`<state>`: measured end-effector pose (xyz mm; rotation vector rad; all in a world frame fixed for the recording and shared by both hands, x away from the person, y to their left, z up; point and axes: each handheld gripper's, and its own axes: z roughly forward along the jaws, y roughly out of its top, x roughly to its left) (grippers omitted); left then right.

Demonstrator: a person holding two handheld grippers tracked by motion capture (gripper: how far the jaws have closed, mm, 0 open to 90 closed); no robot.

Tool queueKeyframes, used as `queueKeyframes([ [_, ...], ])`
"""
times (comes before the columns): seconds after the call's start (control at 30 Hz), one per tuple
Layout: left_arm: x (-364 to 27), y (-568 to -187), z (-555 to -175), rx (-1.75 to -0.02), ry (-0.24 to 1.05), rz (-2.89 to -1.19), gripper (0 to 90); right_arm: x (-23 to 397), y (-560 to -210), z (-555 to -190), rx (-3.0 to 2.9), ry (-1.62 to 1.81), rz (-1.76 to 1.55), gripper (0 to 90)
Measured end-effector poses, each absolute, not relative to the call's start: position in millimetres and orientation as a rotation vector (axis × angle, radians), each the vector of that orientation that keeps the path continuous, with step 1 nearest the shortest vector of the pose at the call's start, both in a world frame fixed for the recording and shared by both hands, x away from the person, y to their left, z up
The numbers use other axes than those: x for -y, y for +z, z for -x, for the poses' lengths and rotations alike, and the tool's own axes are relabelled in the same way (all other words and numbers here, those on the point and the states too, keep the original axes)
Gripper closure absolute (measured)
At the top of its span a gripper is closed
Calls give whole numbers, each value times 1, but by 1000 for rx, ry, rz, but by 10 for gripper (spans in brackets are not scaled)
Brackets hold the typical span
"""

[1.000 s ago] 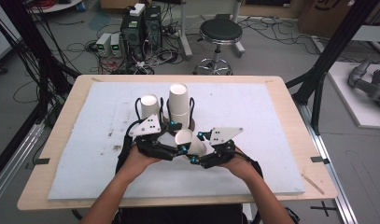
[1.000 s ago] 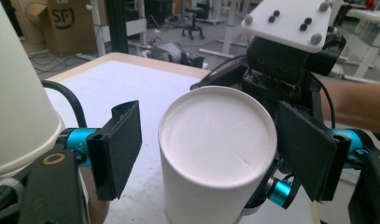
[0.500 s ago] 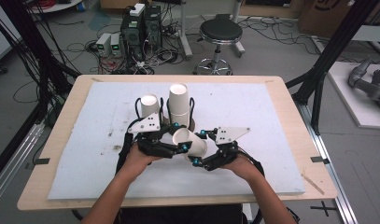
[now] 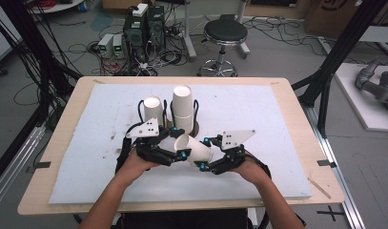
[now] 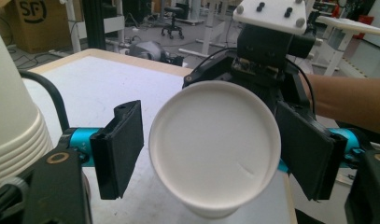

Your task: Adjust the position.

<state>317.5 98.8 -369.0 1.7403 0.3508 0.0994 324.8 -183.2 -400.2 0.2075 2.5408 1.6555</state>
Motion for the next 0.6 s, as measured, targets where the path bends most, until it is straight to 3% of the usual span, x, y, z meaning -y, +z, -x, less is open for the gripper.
queueKeyframes([
  [0.13,-98,-371,-318,-320,49,-1751,250,185,-397,-324,-2563,1618,-139,349],
  [0.23,-94,-372,-318,-280,29,-1768,339,186,-396,-324,-2563,1595,-98,360],
  [0.3,-94,-372,-318,-274,17,-1764,348,186,-397,-324,-2572,1591,-90,358],
  [0.47,-97,-372,-319,-270,15,-1735,357,186,-396,-321,-2539,1632,-179,186],
  [0.6,-99,-370,-318,-261,3,-1683,359,187,-398,-320,-2528,1688,-274,173],
])
